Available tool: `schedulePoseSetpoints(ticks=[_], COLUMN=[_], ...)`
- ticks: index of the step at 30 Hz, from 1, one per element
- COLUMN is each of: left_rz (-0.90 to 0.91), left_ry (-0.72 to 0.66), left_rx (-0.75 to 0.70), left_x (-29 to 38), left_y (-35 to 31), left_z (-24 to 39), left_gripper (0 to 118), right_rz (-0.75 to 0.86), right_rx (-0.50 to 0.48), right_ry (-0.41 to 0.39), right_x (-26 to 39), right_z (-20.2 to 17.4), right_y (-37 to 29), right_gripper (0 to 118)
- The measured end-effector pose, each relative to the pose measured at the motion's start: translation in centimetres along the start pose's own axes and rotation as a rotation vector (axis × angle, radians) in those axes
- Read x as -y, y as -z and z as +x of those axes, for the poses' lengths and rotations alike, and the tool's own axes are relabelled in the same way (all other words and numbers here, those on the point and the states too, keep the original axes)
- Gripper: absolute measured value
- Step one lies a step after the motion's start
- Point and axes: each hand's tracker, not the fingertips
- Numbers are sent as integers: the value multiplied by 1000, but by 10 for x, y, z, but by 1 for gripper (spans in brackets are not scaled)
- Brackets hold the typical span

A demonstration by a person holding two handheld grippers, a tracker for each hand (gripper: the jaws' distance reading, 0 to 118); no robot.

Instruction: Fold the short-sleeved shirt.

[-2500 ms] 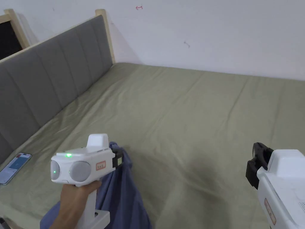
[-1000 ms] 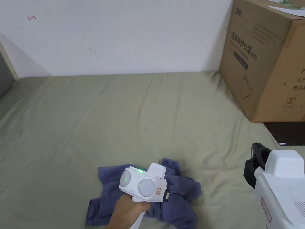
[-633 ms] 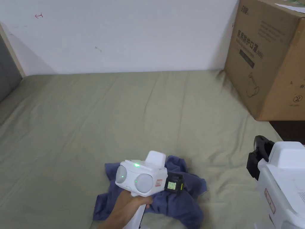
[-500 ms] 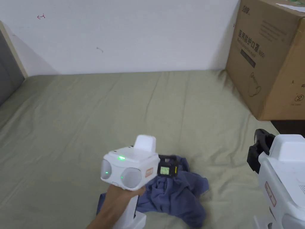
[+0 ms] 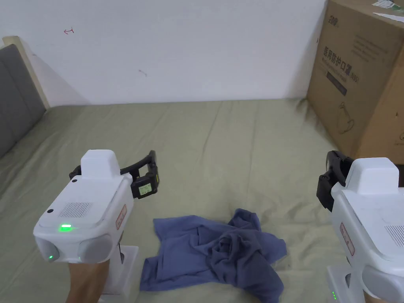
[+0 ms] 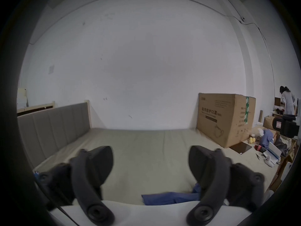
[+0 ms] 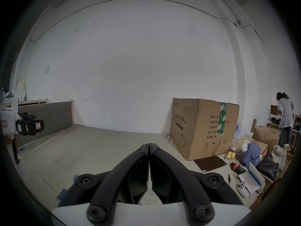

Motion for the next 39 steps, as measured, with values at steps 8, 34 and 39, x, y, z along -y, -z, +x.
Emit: schedulePoseSetpoints(ticks=[8, 34, 39], left_rz=[-29, -910, -951], left_ry=[18, -163, -127], left_rx=[2, 35, 15], left_x=[7, 195, 208], left_y=[2, 60, 60], left_z=[-9, -14, -8], left_gripper=[0, 71, 99], right_rz=[6, -105, -130], right_rx=[-12, 7, -6], right_ry=[3, 22, 25], right_x=[0, 35, 42], right_z=[-4, 9, 7], right_y=[1, 24, 30], right_gripper=[0, 0, 0])
